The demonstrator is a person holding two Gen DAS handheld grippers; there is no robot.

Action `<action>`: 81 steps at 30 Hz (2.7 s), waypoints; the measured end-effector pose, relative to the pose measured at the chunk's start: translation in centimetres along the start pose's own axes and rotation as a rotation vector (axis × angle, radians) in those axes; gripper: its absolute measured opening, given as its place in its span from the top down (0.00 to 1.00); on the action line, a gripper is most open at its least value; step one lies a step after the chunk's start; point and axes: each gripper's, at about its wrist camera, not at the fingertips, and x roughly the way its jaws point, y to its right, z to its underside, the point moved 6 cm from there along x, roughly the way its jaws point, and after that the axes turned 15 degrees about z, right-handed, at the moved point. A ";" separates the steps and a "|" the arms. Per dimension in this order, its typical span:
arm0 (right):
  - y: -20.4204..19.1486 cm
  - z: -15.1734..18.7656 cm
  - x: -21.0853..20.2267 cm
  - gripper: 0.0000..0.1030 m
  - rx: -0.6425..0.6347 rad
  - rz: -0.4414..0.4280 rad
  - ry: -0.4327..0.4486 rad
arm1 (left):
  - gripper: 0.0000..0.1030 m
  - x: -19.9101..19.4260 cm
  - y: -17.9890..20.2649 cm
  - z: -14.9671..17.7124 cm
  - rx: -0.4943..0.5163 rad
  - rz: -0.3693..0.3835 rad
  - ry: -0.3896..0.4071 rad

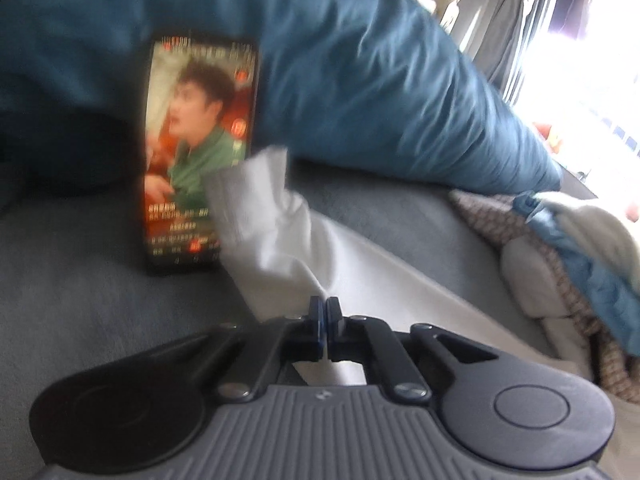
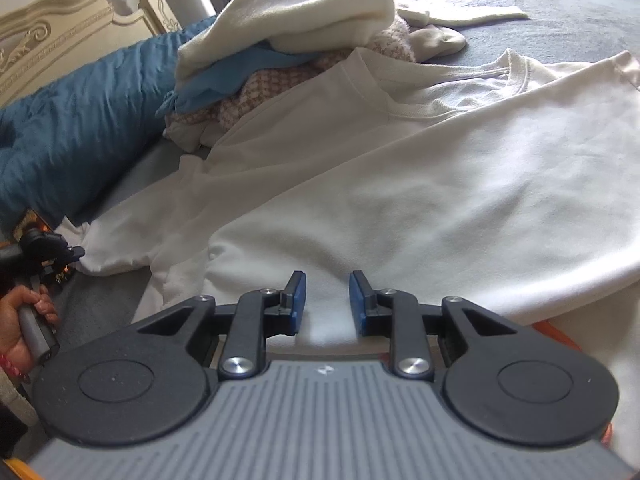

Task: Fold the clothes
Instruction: 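Fold the held sleeve across the sweatshirt body with the left gripper and release, then grasp the sweatshirt side with the right gripper and lift it, then fold the held sweatshirt side over the body with the right gripper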

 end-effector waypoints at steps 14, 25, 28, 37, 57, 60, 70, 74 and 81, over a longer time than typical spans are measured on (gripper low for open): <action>4.3 -0.5 -3.8 0.77 0.149 0.008 0.057 | 0.97 -10.6 22.7 6.7 0.463 0.579 0.027; 7.1 -0.3 -5.4 0.77 0.162 0.057 0.078 | 0.49 -16.2 25.6 21.4 0.761 0.828 -0.252; 5.7 -1.4 -5.4 0.77 0.120 0.022 0.093 | 0.47 -15.5 23.8 20.1 0.757 0.799 -0.248; -5.7 -3.3 -3.6 0.56 -0.171 -0.145 0.086 | 0.47 -11.4 16.3 15.5 0.583 0.604 -0.310; -14.4 -1.8 5.3 0.81 -0.268 0.037 0.029 | 0.47 -8.4 10.6 11.1 0.420 0.418 -0.277; -13.2 -2.8 5.1 0.96 -0.181 0.008 0.028 | 0.47 -8.7 11.3 10.4 0.404 0.437 -0.277; -6.1 -8.6 -4.2 0.98 0.145 -0.312 0.098 | 0.46 -8.5 13.4 10.7 0.481 0.464 -0.326; 0.6 -10.7 -8.6 0.98 0.328 -0.388 0.119 | 0.46 -8.6 13.9 11.4 0.538 0.468 -0.339; 13.2 -7.4 -6.2 0.94 0.645 -0.313 0.053 | 0.46 -8.2 14.8 12.6 0.585 0.469 -0.376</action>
